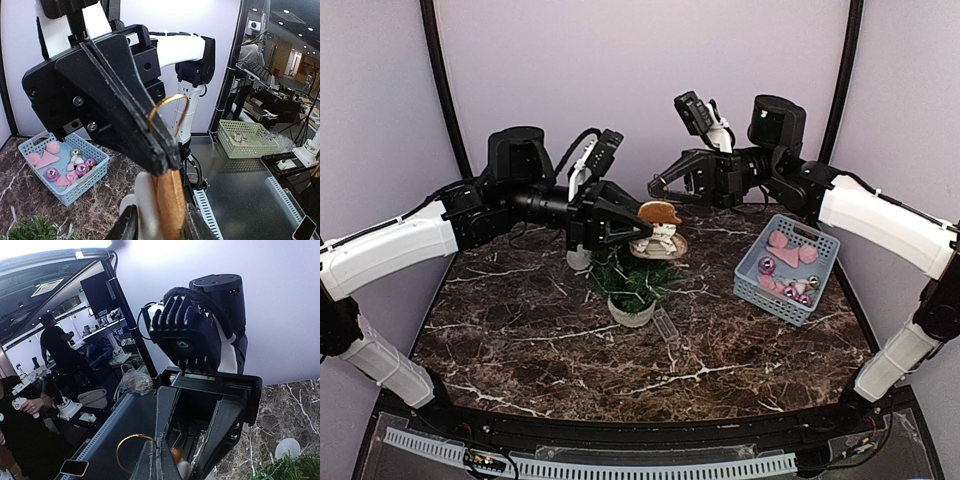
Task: Decorate the small christmas tree
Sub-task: Pass from the right arm to the left
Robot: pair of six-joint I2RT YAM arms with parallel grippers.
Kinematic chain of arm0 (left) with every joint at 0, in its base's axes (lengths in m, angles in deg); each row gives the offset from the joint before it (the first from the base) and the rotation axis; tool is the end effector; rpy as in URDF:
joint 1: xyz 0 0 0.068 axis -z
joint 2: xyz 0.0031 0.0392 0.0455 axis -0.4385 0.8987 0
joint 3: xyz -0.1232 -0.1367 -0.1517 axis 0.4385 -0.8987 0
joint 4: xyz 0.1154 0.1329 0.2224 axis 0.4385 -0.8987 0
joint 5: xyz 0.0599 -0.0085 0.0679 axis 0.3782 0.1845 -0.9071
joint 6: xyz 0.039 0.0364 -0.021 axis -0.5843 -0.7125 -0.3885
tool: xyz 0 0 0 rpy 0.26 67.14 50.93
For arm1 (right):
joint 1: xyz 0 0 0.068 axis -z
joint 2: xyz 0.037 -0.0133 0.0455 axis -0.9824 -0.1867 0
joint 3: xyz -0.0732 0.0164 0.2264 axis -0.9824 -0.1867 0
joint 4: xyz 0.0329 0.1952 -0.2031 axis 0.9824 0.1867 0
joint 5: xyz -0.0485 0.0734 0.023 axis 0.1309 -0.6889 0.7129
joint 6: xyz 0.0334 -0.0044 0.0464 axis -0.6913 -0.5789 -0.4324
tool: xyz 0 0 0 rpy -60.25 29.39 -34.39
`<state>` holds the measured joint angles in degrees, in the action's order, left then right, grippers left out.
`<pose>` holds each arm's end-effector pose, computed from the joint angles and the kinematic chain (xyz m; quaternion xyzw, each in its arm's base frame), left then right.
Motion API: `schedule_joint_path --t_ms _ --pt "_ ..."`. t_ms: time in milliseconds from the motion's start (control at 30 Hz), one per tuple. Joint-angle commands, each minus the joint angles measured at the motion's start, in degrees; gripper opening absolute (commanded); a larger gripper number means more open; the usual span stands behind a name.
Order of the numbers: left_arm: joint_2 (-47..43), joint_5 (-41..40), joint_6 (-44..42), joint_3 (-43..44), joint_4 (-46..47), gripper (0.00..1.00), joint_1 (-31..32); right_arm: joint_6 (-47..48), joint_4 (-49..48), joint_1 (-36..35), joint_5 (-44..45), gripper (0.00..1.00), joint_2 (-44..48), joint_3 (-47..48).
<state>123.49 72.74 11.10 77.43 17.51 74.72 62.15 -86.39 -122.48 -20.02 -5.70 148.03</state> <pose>0.2142 -0.2911 0.3708 0.5328 0.4864 -0.5405 0.4329 0.2433 0.2816 0.3954 -0.5201 0.4671 0.6590 0.2776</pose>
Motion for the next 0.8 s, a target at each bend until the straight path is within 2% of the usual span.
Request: schedule_joint_path --t_ms 0,233,467,600,733,767 --pt "-0.58 1.30 0.17 1.12 1.48 0.31 0.26 -0.45 -1.96 -0.58 0.37 0.00 0.02 1.41" --pt "-1.06 0.95 0.14 0.45 1.31 0.26 0.26 -0.31 -1.95 -0.53 0.53 0.00 0.15 1.16" --pt "-1.78 -0.20 0.42 -0.78 2.34 0.13 0.26 -0.07 -1.83 -0.53 1.03 0.00 0.20 0.50" --pt "-1.95 0.13 1.21 -1.37 2.80 0.09 0.29 0.33 -1.60 -0.46 1.64 0.00 0.29 0.02" --pt "-2.43 -0.13 1.73 -2.16 2.88 0.06 0.30 1.45 -0.39 -0.05 2.72 0.14 0.57 -0.28" --pt "-2.73 -0.38 2.01 -2.33 2.93 0.05 0.27 1.78 -0.02 0.23 3.22 0.21 0.81 -0.52"
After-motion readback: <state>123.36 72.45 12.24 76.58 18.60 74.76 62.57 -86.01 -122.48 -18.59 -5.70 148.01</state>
